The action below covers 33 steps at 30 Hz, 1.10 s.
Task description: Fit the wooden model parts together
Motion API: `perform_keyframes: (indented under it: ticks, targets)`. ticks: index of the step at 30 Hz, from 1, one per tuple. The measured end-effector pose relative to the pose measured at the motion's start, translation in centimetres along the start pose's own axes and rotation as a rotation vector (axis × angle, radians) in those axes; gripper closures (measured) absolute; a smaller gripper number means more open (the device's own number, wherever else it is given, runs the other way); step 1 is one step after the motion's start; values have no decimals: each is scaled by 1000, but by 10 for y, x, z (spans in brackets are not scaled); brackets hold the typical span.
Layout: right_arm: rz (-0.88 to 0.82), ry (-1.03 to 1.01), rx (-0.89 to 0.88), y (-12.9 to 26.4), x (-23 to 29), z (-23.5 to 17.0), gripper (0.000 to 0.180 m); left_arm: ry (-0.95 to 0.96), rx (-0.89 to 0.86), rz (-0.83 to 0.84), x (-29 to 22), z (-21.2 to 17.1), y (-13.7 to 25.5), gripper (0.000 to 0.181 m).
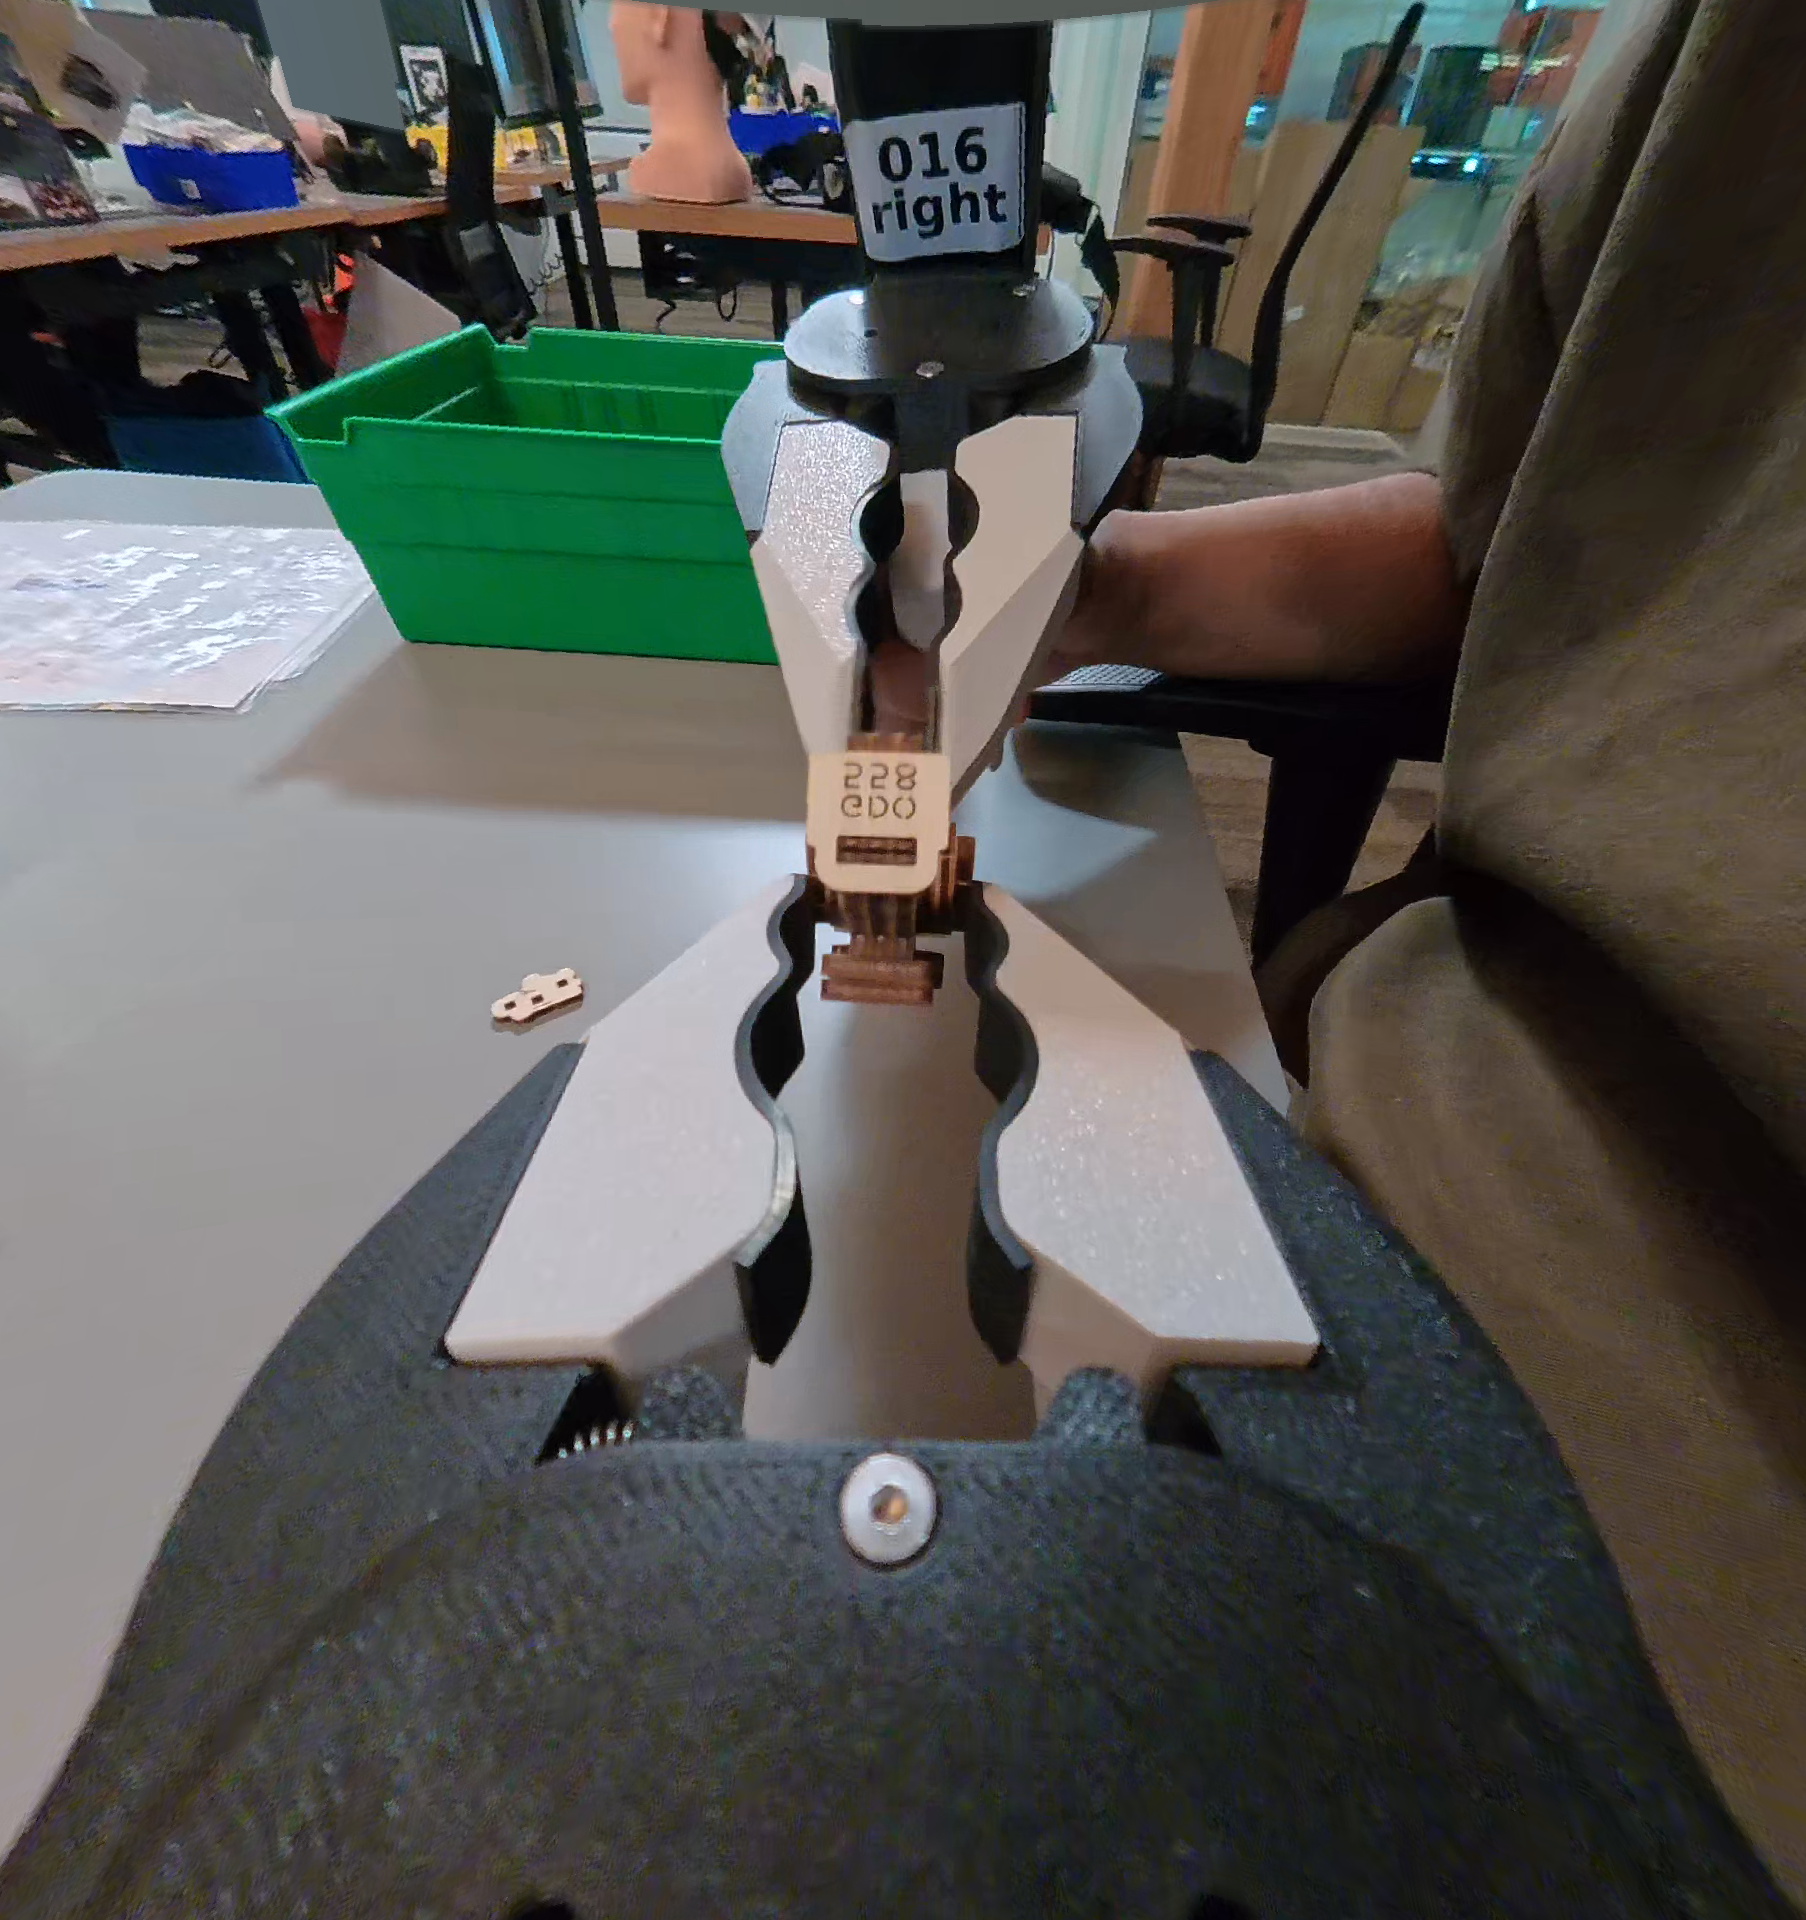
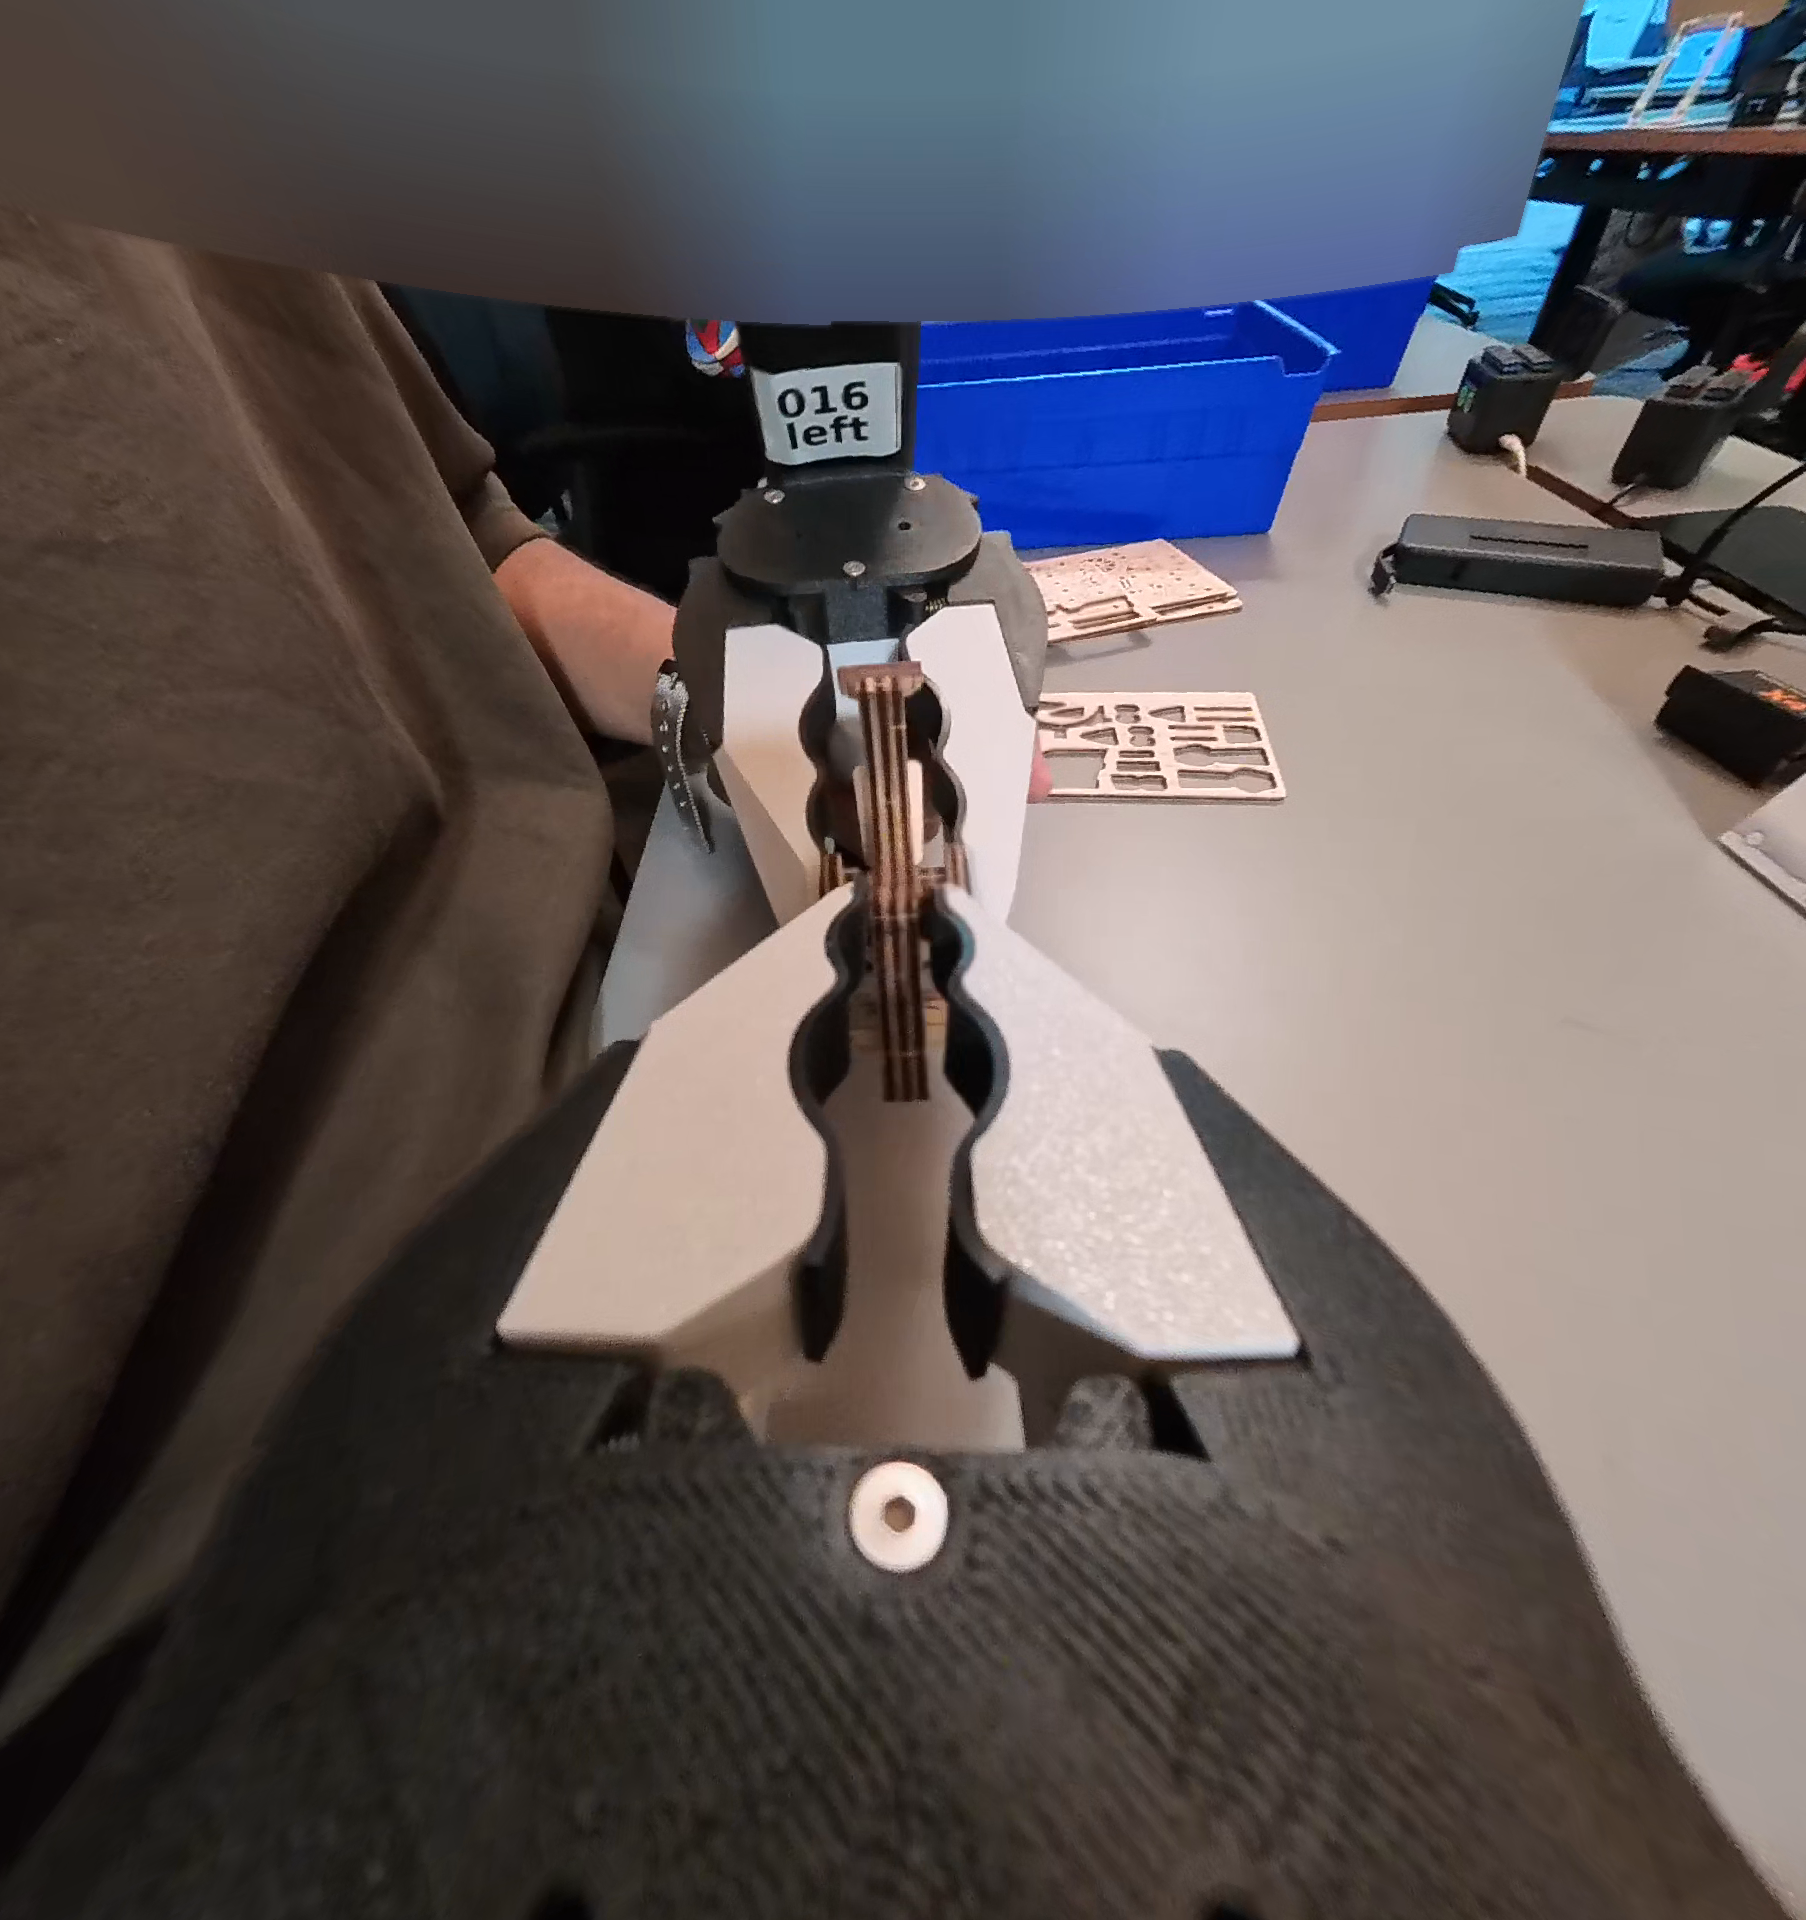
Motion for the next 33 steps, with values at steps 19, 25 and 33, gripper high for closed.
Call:
perform_keyframes:
  ticks: [19,25,33]
  targets:
    - [40,-63,-41,2,1,3,162,-19,-43,-9,-3,8,3,155]
    - [49,-99,-56,3,-1,4,162,-32,-43,5,-2,8,4,155]
    - [55,-111,-40,1,0,2,157,-93,-34,35,-3,8,3,155]
Point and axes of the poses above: each gripper's, where its closed fingertips meet, y back along the fingers, z out of its top, x = y × z across the jaws, the point moved 1 cm from there along y, back along the fingers, and after that the axes turned 5 degrees about y, right-handed, at the moved point
